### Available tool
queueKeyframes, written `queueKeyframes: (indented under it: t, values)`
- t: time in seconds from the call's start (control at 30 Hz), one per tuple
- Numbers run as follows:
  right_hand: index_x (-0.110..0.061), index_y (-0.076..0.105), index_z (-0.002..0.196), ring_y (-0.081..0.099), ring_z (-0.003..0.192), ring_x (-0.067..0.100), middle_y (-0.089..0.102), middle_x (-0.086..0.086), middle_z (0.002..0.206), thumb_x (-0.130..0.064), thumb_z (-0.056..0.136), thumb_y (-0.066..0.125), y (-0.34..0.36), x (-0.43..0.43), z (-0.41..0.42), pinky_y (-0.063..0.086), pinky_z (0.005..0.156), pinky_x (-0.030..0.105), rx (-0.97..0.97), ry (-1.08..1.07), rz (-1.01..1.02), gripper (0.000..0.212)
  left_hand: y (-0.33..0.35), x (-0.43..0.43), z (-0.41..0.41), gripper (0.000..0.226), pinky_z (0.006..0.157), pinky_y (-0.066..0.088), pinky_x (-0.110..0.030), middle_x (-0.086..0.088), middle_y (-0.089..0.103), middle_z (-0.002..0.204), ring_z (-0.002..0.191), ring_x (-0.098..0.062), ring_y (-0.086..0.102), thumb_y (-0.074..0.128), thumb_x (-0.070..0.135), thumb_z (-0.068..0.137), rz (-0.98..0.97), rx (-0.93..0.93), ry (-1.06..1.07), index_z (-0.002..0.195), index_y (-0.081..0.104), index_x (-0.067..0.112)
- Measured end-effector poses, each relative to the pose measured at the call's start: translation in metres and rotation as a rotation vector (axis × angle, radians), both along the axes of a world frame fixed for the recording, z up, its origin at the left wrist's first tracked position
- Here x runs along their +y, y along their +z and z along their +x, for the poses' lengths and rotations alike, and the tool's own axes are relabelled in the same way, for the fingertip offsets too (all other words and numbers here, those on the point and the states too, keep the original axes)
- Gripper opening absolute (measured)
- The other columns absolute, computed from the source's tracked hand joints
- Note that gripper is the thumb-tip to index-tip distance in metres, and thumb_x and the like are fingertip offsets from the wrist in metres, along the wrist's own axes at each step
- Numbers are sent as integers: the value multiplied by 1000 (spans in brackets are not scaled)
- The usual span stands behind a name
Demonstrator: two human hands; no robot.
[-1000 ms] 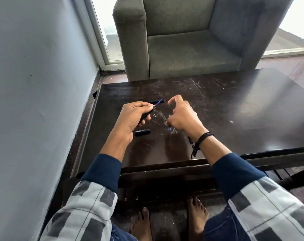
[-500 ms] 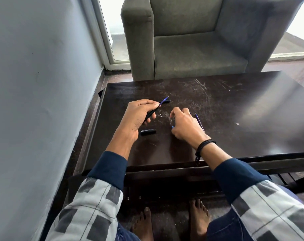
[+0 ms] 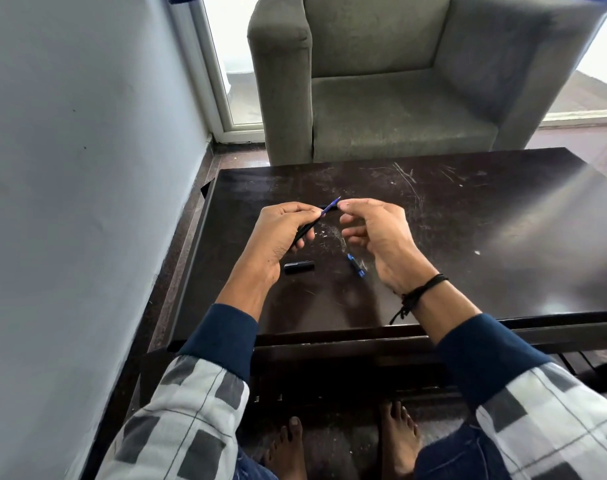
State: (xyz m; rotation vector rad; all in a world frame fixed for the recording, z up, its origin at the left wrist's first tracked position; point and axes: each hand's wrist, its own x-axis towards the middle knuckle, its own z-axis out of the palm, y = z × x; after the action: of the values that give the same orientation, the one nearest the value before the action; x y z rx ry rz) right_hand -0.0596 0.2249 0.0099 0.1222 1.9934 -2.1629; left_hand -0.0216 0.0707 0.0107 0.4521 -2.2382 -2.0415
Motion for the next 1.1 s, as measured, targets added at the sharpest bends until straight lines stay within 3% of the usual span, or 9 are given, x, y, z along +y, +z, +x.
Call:
queueKeyframes:
  t: [0.2, 0.43, 0.73, 0.87, 1.0, 1.1]
  values:
    - [-11, 77, 91, 55, 54, 4, 68, -3, 69, -19, 83, 79, -1, 0, 0, 46, 54, 18, -9, 18, -10, 11, -1, 3, 0, 12, 53, 40, -22, -7, 65, 66, 57, -12, 52, 68, 20, 91, -19, -3, -4, 90, 79, 17]
    - [-12, 75, 84, 52, 51, 5, 66, -4, 65, -19, 82, 82, -4, 1, -1, 45, 54, 20, -58, 2, -19, 10, -4, 8, -1, 11, 53, 41, -23, -6, 65, 66, 64, -18, 54, 69, 18, 91, -28, 1, -32, 87, 79, 18]
    - [-12, 72, 91, 51, 53, 7, 60, -4, 63, -20, 87, 76, 3, 13, -11, 44, 53, 21, -69, -126, -125, 10, -2, 7, 1, 14, 54, 41, -22, -5, 64, 65, 59, -10, 53, 67, 20, 93, -39, -27, -82, 90, 80, 14]
    - [-10, 73, 96, 55, 55, 5, 66, -3, 70, -23, 87, 77, 0, 9, -7, 49, 57, 21, -91, -85, -86, 17, -1, 7, 2, 15, 53, 40, -21, -3, 63, 64, 53, -9, 49, 67, 22, 94, -38, -41, -72, 91, 79, 13]
    - [-15, 71, 81, 54, 54, 4, 68, -1, 73, -22, 85, 79, -3, 2, -2, 46, 56, 19, -70, 21, -41, 11, -1, 8, 1, 13, 50, 40, -19, -1, 63, 62, 50, -7, 48, 67, 22, 94, -48, -51, -59, 92, 77, 14]
    - [-14, 72, 82, 54, 55, 4, 69, 0, 74, -22, 85, 80, -5, 2, -1, 45, 56, 20, -67, 50, -41, 12, -1, 7, 1, 13, 49, 40, -18, -1, 63, 62, 49, -6, 48, 67, 23, 94, -53, -53, -56, 91, 77, 15]
